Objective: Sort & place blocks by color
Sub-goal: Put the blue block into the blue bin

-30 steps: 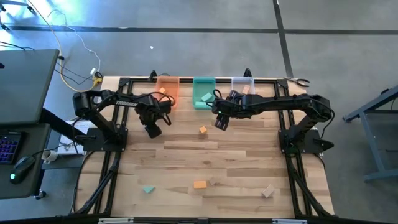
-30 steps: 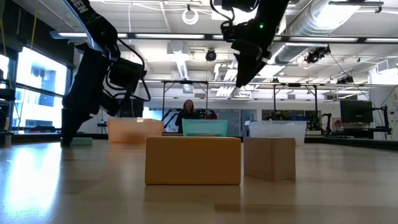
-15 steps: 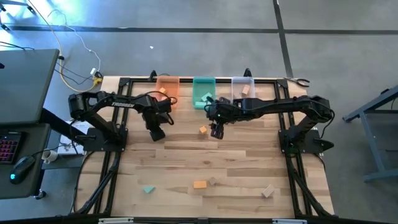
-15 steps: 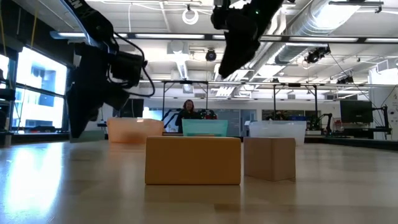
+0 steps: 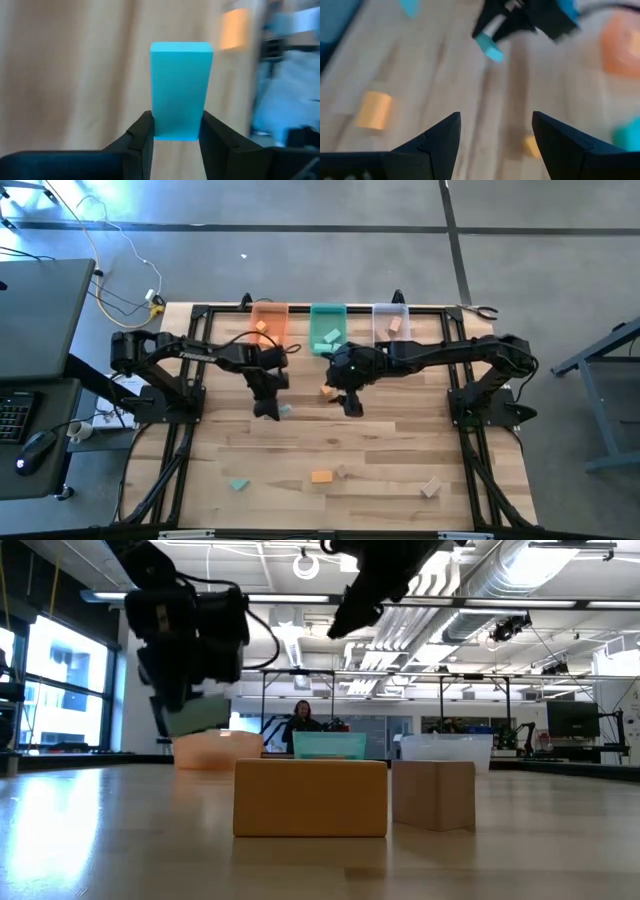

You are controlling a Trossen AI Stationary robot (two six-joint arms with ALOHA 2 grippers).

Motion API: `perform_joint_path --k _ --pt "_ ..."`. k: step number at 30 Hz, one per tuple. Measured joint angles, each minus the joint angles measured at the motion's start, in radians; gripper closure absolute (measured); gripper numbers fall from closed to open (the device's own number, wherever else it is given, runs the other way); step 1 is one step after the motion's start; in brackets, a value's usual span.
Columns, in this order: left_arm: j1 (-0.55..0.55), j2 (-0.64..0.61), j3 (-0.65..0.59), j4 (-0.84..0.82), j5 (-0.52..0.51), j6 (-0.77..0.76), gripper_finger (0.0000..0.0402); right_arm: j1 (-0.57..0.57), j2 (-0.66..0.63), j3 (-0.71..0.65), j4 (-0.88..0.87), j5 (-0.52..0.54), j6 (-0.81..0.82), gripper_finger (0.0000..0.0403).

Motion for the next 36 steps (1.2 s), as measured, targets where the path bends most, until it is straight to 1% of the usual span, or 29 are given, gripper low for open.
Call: perform_joint_path --k 3,6,9,14,20,26,31,36 --pt "-0.02 0.0 0.0 0.114 0.101 -0.041 0.0307 0.006 0.0 0.0 0.048 -0.079 -0.064 0.0169" --pt "-0.041 0.0 0.0 0.252 0.188 -0.106 0.0307 0.019 0.0 0.0 0.113 -0.126 -0.129 0.0169" --pt "-0.065 0.0 0.0 0.405 0.256 -0.172 0.0307 0.032 0.0 0.0 0.179 -0.165 -0.185 0.0169" --pt "-0.096 0.0 0.001 0.639 0.352 -0.259 0.0307 0.047 0.0 0.0 0.258 -0.222 -0.225 0.0169" --pt "-0.115 -0.001 0.002 0.836 0.363 -0.334 0.0306 0.052 0.0 0.0 0.312 -0.284 -0.22 0.0169" --pt "-0.115 -0.001 0.002 0.978 0.36 -0.306 0.0306 0.052 0.0 0.0 0.341 -0.31 -0.205 0.0169" --pt "-0.107 -0.001 0.009 1.0 0.354 -0.3 0.0306 0.052 0.0 0.0 0.36 -0.336 -0.196 0.0169" --pt "-0.105 -0.001 0.057 1.0 0.353 -0.291 0.0305 0.052 0.0 0.0 0.41 -0.335 -0.182 0.0169"
